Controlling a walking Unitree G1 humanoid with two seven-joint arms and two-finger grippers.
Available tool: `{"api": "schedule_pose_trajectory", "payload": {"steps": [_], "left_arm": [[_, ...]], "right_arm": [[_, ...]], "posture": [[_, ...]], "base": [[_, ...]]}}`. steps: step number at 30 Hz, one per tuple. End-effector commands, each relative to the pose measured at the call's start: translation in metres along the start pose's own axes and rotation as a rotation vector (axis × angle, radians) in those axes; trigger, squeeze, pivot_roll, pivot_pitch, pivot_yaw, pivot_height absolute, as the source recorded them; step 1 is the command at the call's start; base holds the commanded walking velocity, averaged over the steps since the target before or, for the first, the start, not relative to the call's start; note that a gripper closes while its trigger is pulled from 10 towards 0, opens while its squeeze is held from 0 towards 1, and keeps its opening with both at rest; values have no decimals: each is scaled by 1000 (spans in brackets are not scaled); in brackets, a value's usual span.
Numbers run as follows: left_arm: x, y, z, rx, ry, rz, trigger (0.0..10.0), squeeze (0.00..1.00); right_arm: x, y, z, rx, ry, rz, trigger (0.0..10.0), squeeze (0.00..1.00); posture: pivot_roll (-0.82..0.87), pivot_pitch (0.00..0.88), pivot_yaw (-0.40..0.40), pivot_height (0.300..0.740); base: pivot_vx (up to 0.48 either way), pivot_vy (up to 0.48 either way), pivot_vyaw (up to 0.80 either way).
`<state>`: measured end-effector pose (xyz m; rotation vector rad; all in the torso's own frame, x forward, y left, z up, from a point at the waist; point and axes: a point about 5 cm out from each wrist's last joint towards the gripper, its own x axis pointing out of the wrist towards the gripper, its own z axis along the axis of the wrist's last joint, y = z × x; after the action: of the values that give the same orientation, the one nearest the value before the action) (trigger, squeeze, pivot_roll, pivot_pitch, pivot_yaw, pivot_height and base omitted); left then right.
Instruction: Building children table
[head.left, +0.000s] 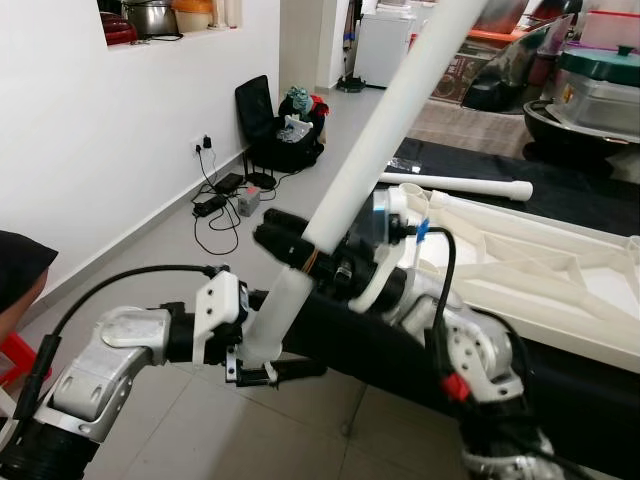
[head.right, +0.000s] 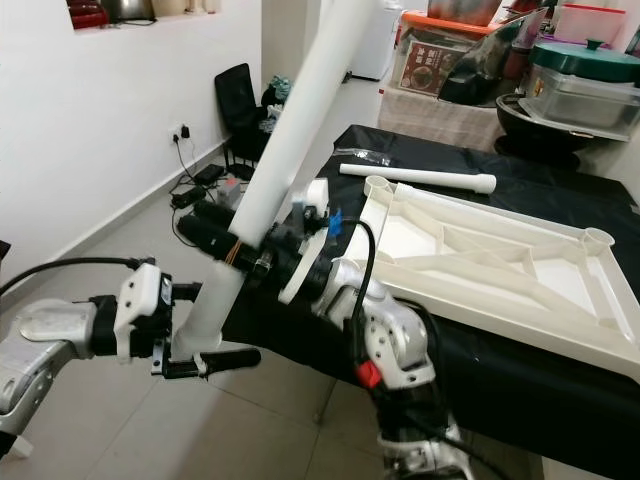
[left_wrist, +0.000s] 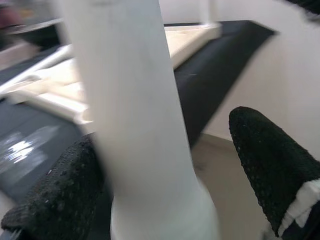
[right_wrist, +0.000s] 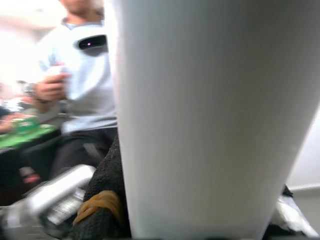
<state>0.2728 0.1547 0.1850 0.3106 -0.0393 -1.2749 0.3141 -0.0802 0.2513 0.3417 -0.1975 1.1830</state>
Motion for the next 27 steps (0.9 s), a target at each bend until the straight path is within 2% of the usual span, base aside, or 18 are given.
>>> {"api": "schedule_pose_trajectory", "payload": {"steps": [1, 2, 3, 4, 5, 6, 7, 8, 10, 11, 12, 15, 16, 19, 22, 23, 24, 27], "left_arm": [[7, -14, -4, -14, -10, -60, 10000, 1000], [8, -15, -7, -17, -6, -17, 10000, 1000], [8, -15, -7, -17, -6, -17, 10000, 1000], [8, -15, -10, -20, -3, 12, 10000, 1000], [8, -14, -12, -20, -4, 65, 10000, 886], [8, -14, -12, -20, -4, 65, 10000, 886], [8, -12, -14, -22, -5, 113, 10000, 886], [10, -8, -15, -19, -12, 178, 10000, 0], [10, -8, -15, -19, -12, 178, 10000, 0], [11, -5, -15, -17, -17, 221, 10000, 0], [11, -5, -15, -17, -17, 221, 10000, 0], [18, 9, -18, -8, -43, 430, 10000, 0], [18, 9, -18, -8, -43, 430, 10000, 0], [22, 17, -16, -37, -76, 562, 10000, 0], [22, 18, -16, -42, -80, 578, 10000, 0], [24, 20, -16, -47, -90, 612, 10000, 0], [26, 23, -15, -56, -105, 652, 10000, 0], [31, 26, -13, -65, -124, 706, 10000, 0]], "right_arm": [[-29, -38, 31, -168, -86, -291, 0, 0], [-42, -54, 44, -232, -104, -420, 0, 0], [-42, -54, 44, -232, -104, -420, 0, 0], [-50, -63, 52, -274, -117, -500, 0, 0], [-59, -73, 60, -314, -128, -604, 0, 0], [-59, -73, 60, -314, -128, -604, 0, 0], [-66, -80, 63, -341, -130, -685, 0, 0], [-73, -86, 65, -356, -141, -773, 0, 0], [-73, -86, 65, -356, -141, -773, 0, 0], [-78, -90, 66, -364, -149, -830, 0, 0], [-78, -90, 66, -364, -149, -830, 0, 0], [-87, -94, 57, -353, -171, -939, 0, 0], [-87, -94, 57, -353, -171, -939, 0, 0], [-87, -94, 44, -347, -176, -980, 0, 0], [-86, -94, 42, -351, -176, -987, 0, 0], [-86, -95, 39, -348, -182, -1008, 2235, 0], [-85, -95, 35, -345, -181, -1032, 10000, 0], [-83, -95, 30, -344, -174, -1060, 10000, 0]], "posture": [[88, 0, -76, 740], [94, 0, -75, 740], [94, 0, -75, 740], [94, 0, -75, 740], [89, 0, -72, 740], [89, 0, -72, 740], [89, 0, -72, 740], [88, 0, -71, 740], [88, 0, -71, 740], [88, 0, -71, 740], [88, 0, -71, 740], [85, 0, -69, 740], [85, 0, -69, 740], [85, 0, -69, 740], [85, 0, -69, 740], [79, 0, -65, 740], [76, 0, -61, 740], [71, 0, -56, 740]], "base": [[0, 0, 0], [0, 0, 0], [0, 0, 0], [0, 0, 0], [0, 0, 0], [0, 0, 0], [0, 0, 0], [0, 0, 0], [0, 0, 0], [0, 0, 0], [0, 0, 0], [0, 0, 0], [0, 0, 0], [0, 0, 0], [0, 0, 0], [0, 0, 0], [0, 0, 0], [0, 0, 0]]}}
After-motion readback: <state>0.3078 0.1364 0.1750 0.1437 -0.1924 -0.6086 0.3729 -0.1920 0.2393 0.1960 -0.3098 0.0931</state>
